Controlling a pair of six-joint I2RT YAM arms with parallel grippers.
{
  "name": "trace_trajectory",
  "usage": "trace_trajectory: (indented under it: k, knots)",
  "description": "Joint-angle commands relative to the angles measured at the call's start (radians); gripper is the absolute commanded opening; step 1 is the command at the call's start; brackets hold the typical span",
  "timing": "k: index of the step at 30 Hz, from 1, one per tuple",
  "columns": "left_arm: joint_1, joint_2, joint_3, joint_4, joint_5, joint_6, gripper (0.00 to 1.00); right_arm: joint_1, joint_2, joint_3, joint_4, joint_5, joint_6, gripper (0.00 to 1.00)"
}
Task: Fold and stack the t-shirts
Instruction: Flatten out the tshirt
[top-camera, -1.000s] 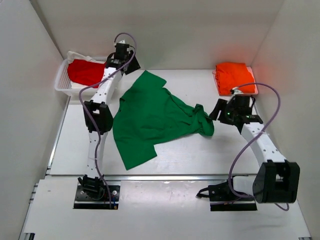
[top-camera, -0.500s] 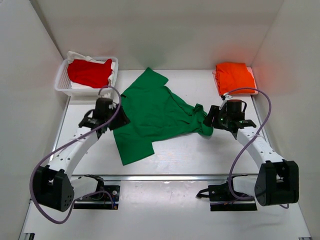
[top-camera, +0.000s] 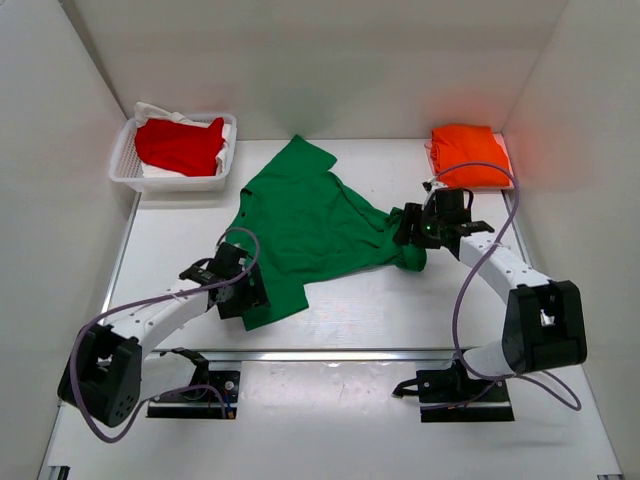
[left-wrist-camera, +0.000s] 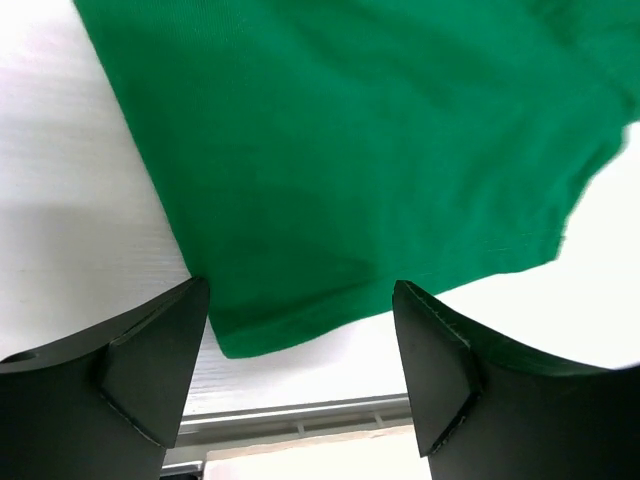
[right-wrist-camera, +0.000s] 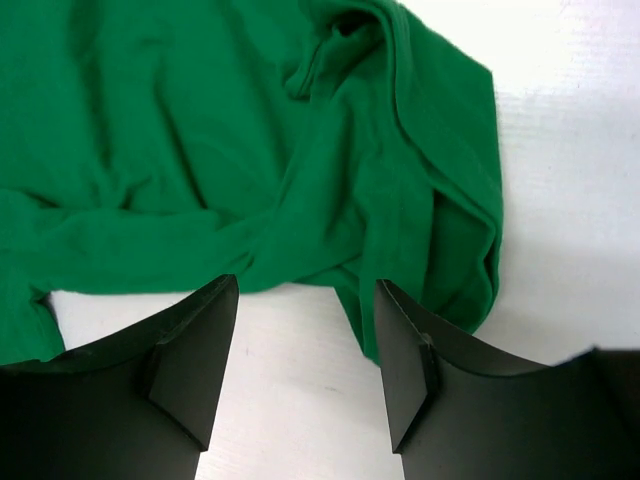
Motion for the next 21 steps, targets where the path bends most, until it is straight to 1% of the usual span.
trace_trajectory:
  k: [1, 4, 7, 11, 12, 13, 14, 15, 16, 17, 18, 20, 21]
  knots:
    - [-0.023, 0.029, -0.005, 0.003, -0.012, -0.023, 0.86, 0.009, 0.041, 0.069, 0.036, 0.017, -0.018, 0.54]
    - [-0.070, 0.053, -0.003, -0.044, -0.022, -0.015, 0.88, 0.023, 0.073, 0.108, 0.030, 0.024, -0.029, 0.54]
    - [-0.086, 0.067, -0.008, -0.070, -0.102, -0.012, 0.90, 0.036, 0.093, 0.116, 0.044, 0.030, -0.029, 0.54]
    - [-0.109, 0.127, 0.011, -0.090, -0.143, -0.018, 0.89, 0.044, 0.128, 0.126, 0.042, 0.036, -0.024, 0.54]
    - [-0.133, 0.154, 0.014, -0.095, -0.156, -0.014, 0.86, 0.055, 0.131, 0.126, 0.044, 0.034, -0.024, 0.54]
    - [-0.154, 0.185, 0.005, -0.104, -0.174, -0.024, 0.78, 0.052, 0.127, 0.132, 0.033, 0.037, -0.029, 0.55]
    - [-0.161, 0.208, 0.006, -0.095, -0.170, -0.018, 0.68, 0.052, 0.127, 0.131, 0.042, 0.034, -0.024, 0.54]
    - [-0.165, 0.231, 0.024, -0.107, -0.170, -0.015, 0.45, 0.049, 0.127, 0.126, 0.047, 0.032, -0.030, 0.55]
    - [-0.167, 0.236, 0.028, -0.112, -0.183, -0.014, 0.28, 0.047, 0.124, 0.123, 0.042, 0.030, -0.029, 0.54]
    - [-0.159, 0.242, 0.034, -0.112, -0.185, -0.006, 0.22, 0.039, 0.125, 0.131, 0.050, 0.029, -0.024, 0.54]
    - [-0.155, 0.239, 0.032, -0.110, -0.183, -0.004, 0.18, 0.036, 0.128, 0.132, 0.048, 0.027, -0.038, 0.54]
    - [-0.138, 0.236, 0.032, -0.103, -0.173, -0.001, 0.00, 0.035, 0.130, 0.133, 0.036, 0.035, -0.037, 0.54]
    - [-0.148, 0.230, 0.029, -0.103, -0.177, 0.000, 0.00, 0.026, 0.130, 0.137, 0.021, 0.038, -0.046, 0.55]
